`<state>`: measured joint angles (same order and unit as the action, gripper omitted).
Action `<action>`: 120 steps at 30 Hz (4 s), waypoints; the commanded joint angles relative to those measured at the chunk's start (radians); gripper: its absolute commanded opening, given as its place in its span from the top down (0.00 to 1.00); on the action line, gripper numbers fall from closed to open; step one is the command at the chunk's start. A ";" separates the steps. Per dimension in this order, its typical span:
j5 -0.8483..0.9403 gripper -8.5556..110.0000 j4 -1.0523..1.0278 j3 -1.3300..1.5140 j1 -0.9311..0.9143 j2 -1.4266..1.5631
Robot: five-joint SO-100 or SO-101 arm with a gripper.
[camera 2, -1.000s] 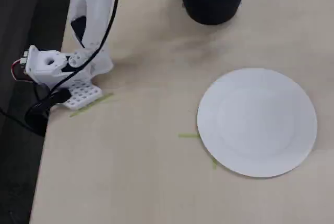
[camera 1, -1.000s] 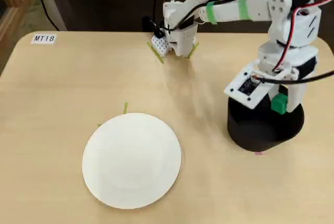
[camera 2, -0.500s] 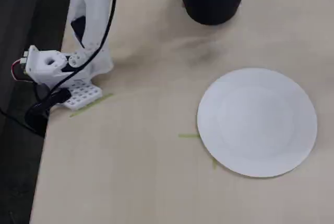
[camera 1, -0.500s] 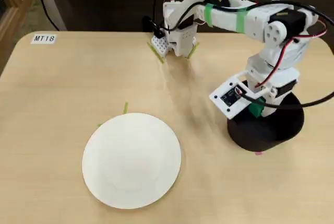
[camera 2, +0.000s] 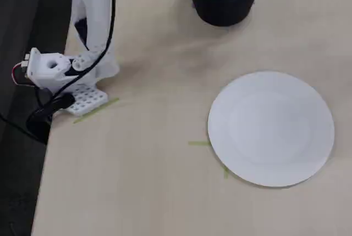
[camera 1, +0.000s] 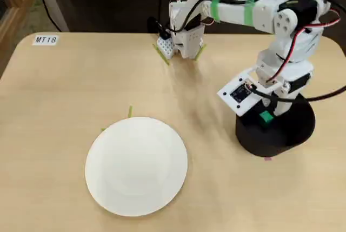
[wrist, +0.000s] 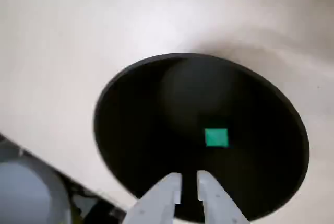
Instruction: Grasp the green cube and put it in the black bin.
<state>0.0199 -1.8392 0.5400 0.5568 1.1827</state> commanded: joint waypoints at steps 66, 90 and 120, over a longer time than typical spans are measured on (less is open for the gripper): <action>-0.040 0.93 0.813 2.419 -0.512 2.023; -0.037 0.93 0.937 2.461 -0.512 2.023; -0.037 0.93 0.937 2.461 -0.512 2.023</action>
<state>-0.0261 -0.9173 3.0081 0.0368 3.2045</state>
